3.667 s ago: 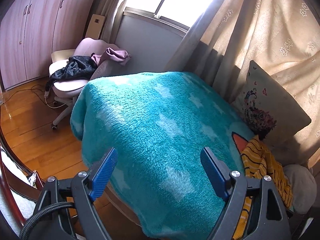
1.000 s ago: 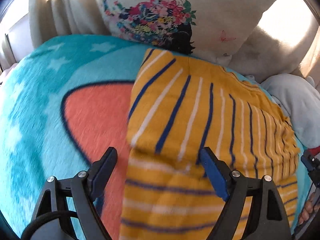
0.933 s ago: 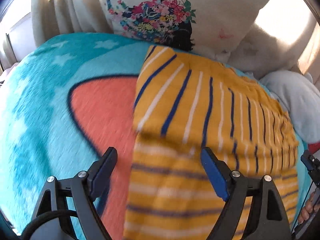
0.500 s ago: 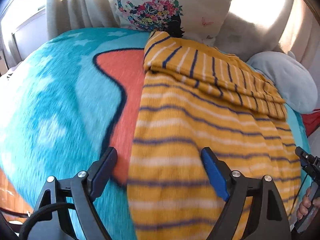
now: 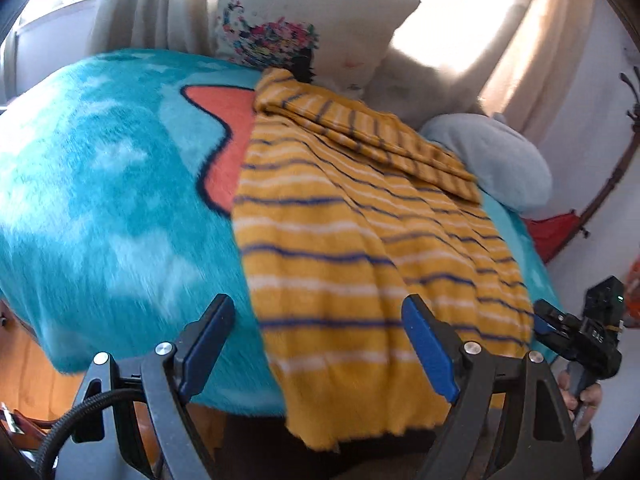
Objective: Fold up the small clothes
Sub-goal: 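Grasp the sweater hem with the left gripper while the right gripper grasps it too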
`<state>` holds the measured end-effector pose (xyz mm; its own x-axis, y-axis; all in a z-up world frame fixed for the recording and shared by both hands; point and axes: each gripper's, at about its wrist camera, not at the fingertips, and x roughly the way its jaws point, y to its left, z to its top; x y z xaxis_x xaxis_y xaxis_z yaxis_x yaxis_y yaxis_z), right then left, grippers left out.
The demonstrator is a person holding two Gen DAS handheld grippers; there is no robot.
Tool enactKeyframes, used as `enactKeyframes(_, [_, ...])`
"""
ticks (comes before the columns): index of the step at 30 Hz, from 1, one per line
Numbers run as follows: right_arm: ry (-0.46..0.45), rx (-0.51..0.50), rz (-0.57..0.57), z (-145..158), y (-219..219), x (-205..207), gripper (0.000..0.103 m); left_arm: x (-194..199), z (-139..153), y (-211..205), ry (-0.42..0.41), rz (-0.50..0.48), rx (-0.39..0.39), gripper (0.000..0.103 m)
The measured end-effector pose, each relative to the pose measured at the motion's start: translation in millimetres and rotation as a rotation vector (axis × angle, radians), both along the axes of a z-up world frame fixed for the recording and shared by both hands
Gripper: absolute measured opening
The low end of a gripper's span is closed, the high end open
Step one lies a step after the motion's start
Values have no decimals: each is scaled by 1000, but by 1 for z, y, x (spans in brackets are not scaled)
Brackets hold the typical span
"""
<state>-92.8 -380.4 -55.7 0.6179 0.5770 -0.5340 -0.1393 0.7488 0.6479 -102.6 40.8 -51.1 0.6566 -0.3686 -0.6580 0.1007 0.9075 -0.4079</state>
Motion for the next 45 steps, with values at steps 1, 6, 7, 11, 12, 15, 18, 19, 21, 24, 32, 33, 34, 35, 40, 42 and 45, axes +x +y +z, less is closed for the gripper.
enactKeyframes(1, [-4,20,7,-2,0,-4,62,-3,-3,-1,4,-10,-16,85])
enactKeyframes(6, [-4,132,33,-10,-1,-16,62,-10,-23,1,52,-36,-120,85])
enactKeyframes(7, [1,147,42,-12,0,-18,62,-10,-26,3,52,-38,-142,85])
enactKeyframes(11, [5,161,71,-15,8,-20,62,-7,-30,11,54,-50,-250,85])
enactKeyframes(12, [7,162,77,-16,9,-20,62,-7,-30,12,61,-54,-270,84])
enactKeyframes(15, [16,167,103,-20,18,-21,63,-8,-29,9,78,-92,-302,48])
enactKeyframes(18, [23,173,143,-24,28,-20,63,-14,-24,5,72,-105,-266,31])
enactKeyframes(19, [22,171,156,-25,32,-20,61,-15,-23,4,65,-106,-262,31])
enactKeyframes(21, [20,169,184,-24,39,-18,54,-16,-21,4,55,-108,-263,31])
enactKeyframes(24, [23,157,200,-26,49,-12,50,-13,-23,3,63,-114,-265,35])
enactKeyframes(32, [75,148,165,-33,54,-1,22,-6,-25,1,104,-67,-230,27])
enactKeyframes(33, [86,146,154,-34,50,0,16,-6,-24,1,108,-55,-200,14])
enactKeyframes(34, [91,161,148,-35,47,0,13,-7,-23,4,109,-53,-204,9])
enactKeyframes(35, [89,171,140,-35,45,-2,12,-8,-21,7,103,-45,-228,9])
enactKeyframes(40, [5,204,148,-10,41,-15,10,-28,8,15,14,-35,-254,9])
enactKeyframes(42, [-47,227,167,7,39,-22,9,-38,25,15,-34,-37,-246,8])
enactKeyframes(45, [-119,244,197,31,35,-35,9,-57,48,16,-106,-45,-243,8])
